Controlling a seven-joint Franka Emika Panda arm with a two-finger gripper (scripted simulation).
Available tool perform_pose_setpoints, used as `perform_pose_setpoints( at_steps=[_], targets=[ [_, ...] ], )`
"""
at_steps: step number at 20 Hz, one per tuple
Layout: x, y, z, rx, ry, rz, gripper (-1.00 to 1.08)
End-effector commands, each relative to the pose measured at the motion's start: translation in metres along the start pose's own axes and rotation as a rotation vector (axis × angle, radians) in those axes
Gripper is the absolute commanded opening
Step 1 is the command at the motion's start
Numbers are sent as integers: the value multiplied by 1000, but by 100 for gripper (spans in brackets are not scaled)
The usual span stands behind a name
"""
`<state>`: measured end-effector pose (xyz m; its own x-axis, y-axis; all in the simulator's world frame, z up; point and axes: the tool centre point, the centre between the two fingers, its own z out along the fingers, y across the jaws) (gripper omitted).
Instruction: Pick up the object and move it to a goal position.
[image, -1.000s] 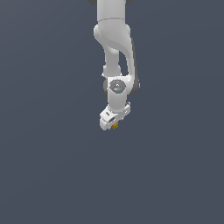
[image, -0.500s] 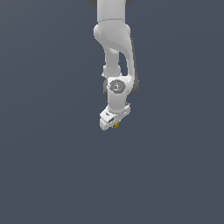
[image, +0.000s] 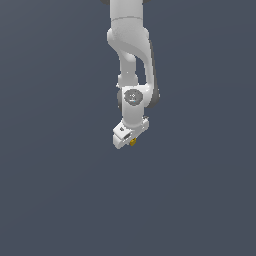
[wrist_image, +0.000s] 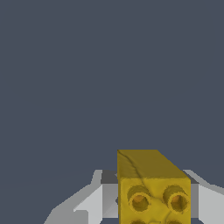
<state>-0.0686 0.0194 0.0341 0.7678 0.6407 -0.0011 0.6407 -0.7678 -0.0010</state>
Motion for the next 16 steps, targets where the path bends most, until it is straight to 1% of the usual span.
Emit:
perform_pose_setpoints(
  at_steps=[1,7,16],
  targets=[
    [1,4,-11,-1,1,0,-100],
    [5,20,-49,-1,1,0,-100],
    [13,52,-131,0,2,-1,-100]
  ],
)
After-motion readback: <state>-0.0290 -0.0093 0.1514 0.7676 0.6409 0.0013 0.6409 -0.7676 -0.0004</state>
